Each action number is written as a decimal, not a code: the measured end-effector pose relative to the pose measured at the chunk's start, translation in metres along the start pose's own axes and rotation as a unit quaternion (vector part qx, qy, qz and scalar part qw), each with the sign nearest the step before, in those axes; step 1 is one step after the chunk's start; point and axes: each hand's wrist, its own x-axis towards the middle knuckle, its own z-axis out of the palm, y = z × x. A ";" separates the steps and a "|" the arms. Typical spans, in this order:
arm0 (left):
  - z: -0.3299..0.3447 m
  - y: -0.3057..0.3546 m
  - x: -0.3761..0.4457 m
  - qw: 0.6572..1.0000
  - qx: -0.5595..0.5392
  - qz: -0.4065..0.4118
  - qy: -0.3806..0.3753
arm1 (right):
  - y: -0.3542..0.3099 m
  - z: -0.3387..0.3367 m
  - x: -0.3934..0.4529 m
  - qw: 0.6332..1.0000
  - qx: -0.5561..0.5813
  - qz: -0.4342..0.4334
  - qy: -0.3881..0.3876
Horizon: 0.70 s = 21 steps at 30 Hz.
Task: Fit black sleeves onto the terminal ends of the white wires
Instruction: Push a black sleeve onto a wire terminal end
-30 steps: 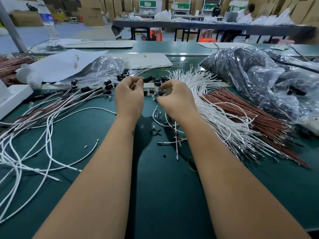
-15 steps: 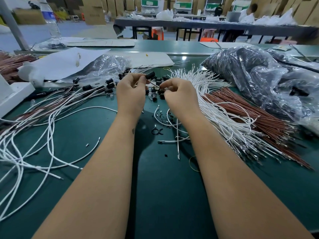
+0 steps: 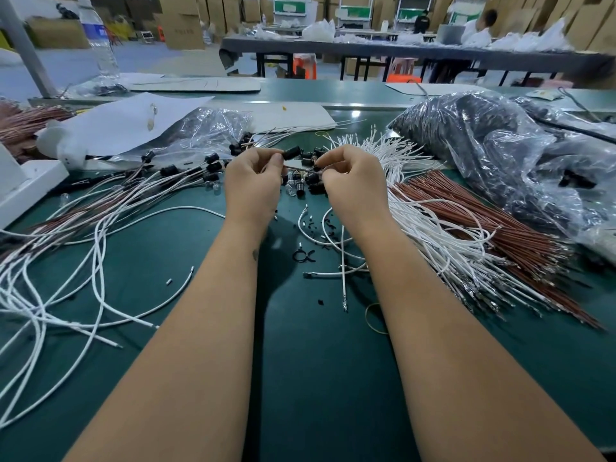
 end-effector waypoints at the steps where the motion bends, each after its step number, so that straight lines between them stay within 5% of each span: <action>1: 0.000 0.000 0.000 1.000 -0.004 -0.007 0.003 | 0.000 -0.001 0.000 1.000 -0.012 -0.004 -0.005; 10: -0.001 0.004 -0.001 0.999 -0.032 -0.031 -0.008 | 0.001 0.000 -0.004 0.983 -0.149 -0.030 -0.105; 16: 0.000 0.007 -0.005 0.998 -0.041 -0.025 -0.029 | 0.000 0.003 -0.006 0.964 -0.223 -0.122 -0.079; 21: 0.000 0.005 -0.005 0.999 -0.002 -0.034 -0.023 | 0.004 0.003 -0.005 0.978 -0.177 -0.100 -0.054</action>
